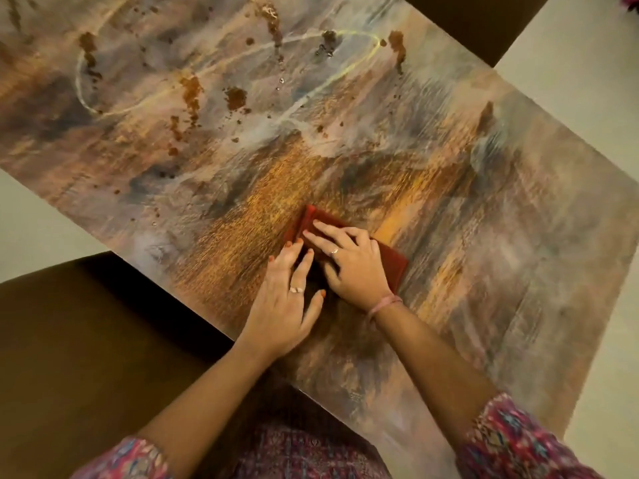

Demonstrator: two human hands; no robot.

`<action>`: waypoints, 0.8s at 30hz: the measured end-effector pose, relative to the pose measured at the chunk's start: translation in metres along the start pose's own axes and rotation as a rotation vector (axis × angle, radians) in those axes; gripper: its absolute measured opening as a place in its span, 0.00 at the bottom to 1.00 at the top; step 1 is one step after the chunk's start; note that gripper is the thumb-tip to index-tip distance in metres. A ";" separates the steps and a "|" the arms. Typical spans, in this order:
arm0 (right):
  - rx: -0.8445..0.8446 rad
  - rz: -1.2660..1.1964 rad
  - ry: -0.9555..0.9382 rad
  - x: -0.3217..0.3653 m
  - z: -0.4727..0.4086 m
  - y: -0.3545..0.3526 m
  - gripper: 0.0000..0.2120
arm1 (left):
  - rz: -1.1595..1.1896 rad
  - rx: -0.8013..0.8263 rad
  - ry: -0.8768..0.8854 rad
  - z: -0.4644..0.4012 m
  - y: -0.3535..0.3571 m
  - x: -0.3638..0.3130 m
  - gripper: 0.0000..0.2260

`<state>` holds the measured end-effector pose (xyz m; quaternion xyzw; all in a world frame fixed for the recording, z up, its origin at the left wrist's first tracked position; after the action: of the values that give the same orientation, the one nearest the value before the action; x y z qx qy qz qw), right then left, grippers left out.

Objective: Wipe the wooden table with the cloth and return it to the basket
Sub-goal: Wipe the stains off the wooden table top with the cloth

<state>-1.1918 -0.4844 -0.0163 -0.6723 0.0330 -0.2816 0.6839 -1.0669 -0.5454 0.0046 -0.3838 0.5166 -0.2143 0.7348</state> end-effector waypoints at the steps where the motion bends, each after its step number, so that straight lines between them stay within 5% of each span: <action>1: -0.038 -0.005 0.065 -0.027 0.001 -0.010 0.19 | -0.035 0.014 0.029 -0.011 0.001 -0.001 0.26; 5: -0.269 -0.092 0.721 -0.168 -0.011 -0.064 0.16 | -0.183 0.065 0.168 -0.056 0.006 -0.010 0.26; 7: -0.314 -0.128 0.952 -0.184 -0.021 -0.073 0.16 | -0.231 0.062 0.171 -0.074 0.007 -0.010 0.25; 9: -0.301 -0.054 0.894 -0.155 -0.028 -0.063 0.17 | -0.244 0.060 0.133 -0.087 0.009 -0.009 0.26; 15: -0.047 0.108 0.147 -0.077 0.006 -0.023 0.20 | -0.320 0.081 0.074 -0.093 0.022 -0.001 0.31; 17: -0.044 0.166 0.204 -0.117 -0.013 -0.034 0.20 | -0.357 0.084 0.068 -0.094 0.022 -0.001 0.32; 22: -0.208 -0.038 0.743 -0.194 -0.074 -0.061 0.22 | -0.382 0.089 0.045 -0.096 0.022 -0.003 0.34; 24: -0.226 0.011 0.625 -0.156 -0.076 -0.049 0.22 | -0.388 0.086 0.042 -0.097 0.022 -0.002 0.34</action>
<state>-1.3715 -0.4831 -0.0300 -0.6250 0.2757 -0.4650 0.5631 -1.1586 -0.5636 -0.0281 -0.4397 0.4385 -0.3817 0.6847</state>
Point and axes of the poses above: each hand's wrist, its own z-axis away from the middle knuckle, its own y-axis out of the palm, x = y × z, the point moved 5 cm from there along -z, towards the middle knuckle, and after that the axes turned 4 degrees about x, right-handed, at the moved point
